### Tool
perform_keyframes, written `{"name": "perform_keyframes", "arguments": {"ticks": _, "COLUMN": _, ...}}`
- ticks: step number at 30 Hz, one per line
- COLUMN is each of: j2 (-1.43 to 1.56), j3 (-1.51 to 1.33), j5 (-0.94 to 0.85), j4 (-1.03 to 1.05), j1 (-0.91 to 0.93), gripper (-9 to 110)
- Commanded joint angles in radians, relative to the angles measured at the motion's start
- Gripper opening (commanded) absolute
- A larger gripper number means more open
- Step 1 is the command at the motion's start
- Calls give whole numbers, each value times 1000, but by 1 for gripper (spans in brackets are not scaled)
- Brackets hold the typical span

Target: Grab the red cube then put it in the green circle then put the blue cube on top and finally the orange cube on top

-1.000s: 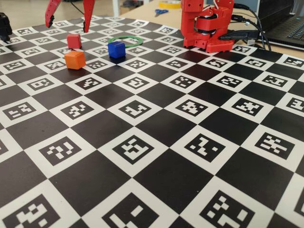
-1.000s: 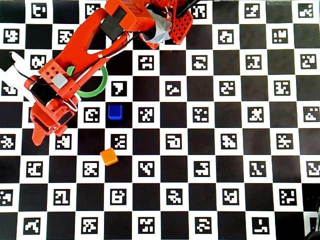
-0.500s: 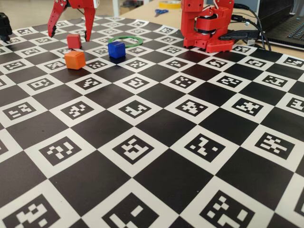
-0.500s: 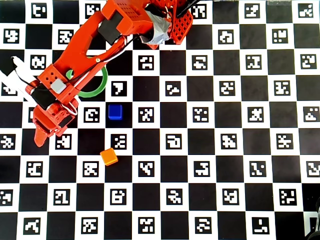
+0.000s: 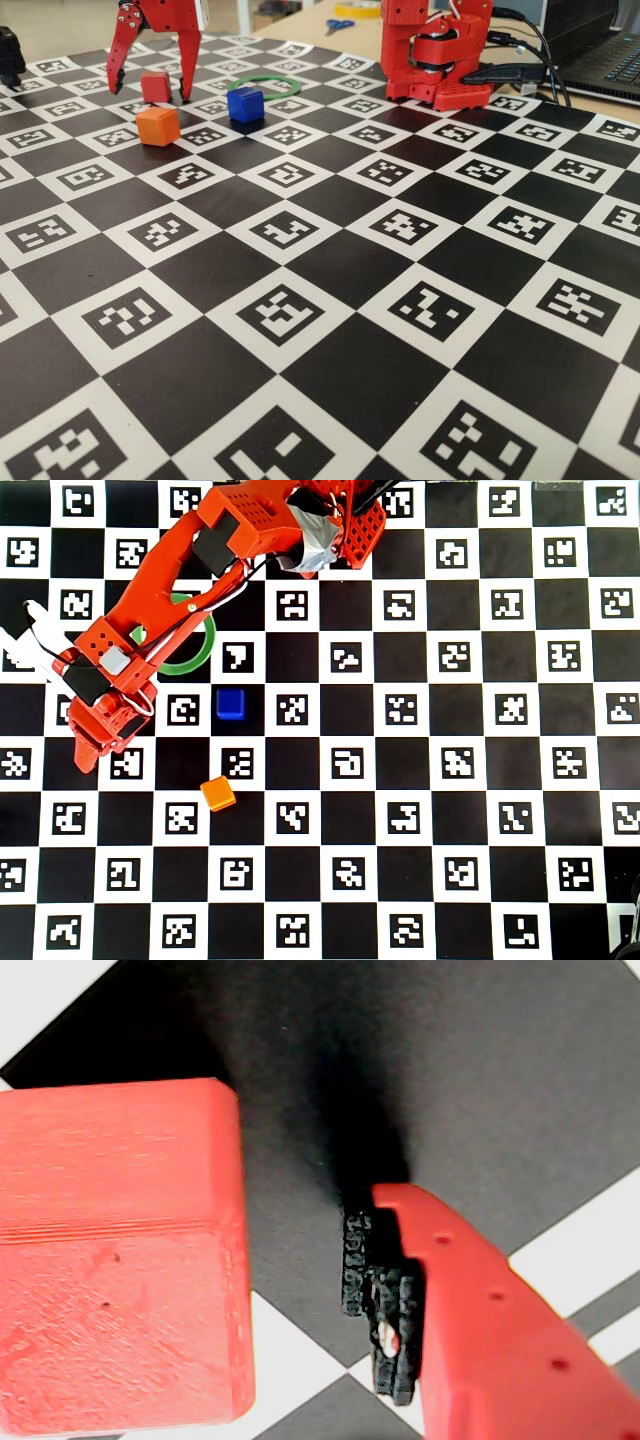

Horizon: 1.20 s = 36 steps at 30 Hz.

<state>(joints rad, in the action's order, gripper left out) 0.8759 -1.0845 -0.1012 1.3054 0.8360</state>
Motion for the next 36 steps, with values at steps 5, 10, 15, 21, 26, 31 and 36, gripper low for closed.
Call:
{"name": "perform_keyframes", "arguments": {"ticks": 5, "j2": 37, "j3": 55, "j5": 3, "j4": -21, "j1": 11, "gripper": 45}}
{"name": "perform_keyframes", "arguments": {"ticks": 10, "j2": 37, "j3": 55, "j5": 8, "j4": -32, "j1": 11, "gripper": 44}}
{"name": "perform_keyframes", "arguments": {"ticks": 15, "j2": 38, "j3": 54, "j5": 9, "j4": -40, "j1": 11, "gripper": 41}}
{"name": "perform_keyframes", "arguments": {"ticks": 21, "j2": 41, "j3": 46, "j5": 14, "j4": -41, "j1": 12, "gripper": 28}}
{"name": "perform_keyframes", "arguments": {"ticks": 26, "j2": 48, "j3": 35, "j5": 11, "j4": -48, "j1": 14, "gripper": 19}}
{"name": "perform_keyframes", "arguments": {"ticks": 31, "j2": 52, "j3": 25, "j5": 3, "j4": -51, "j1": 14, "gripper": 13}}
{"name": "perform_keyframes", "arguments": {"ticks": 36, "j2": 63, "j3": 8, "j5": 0, "j4": -61, "j1": 14, "gripper": 4}}
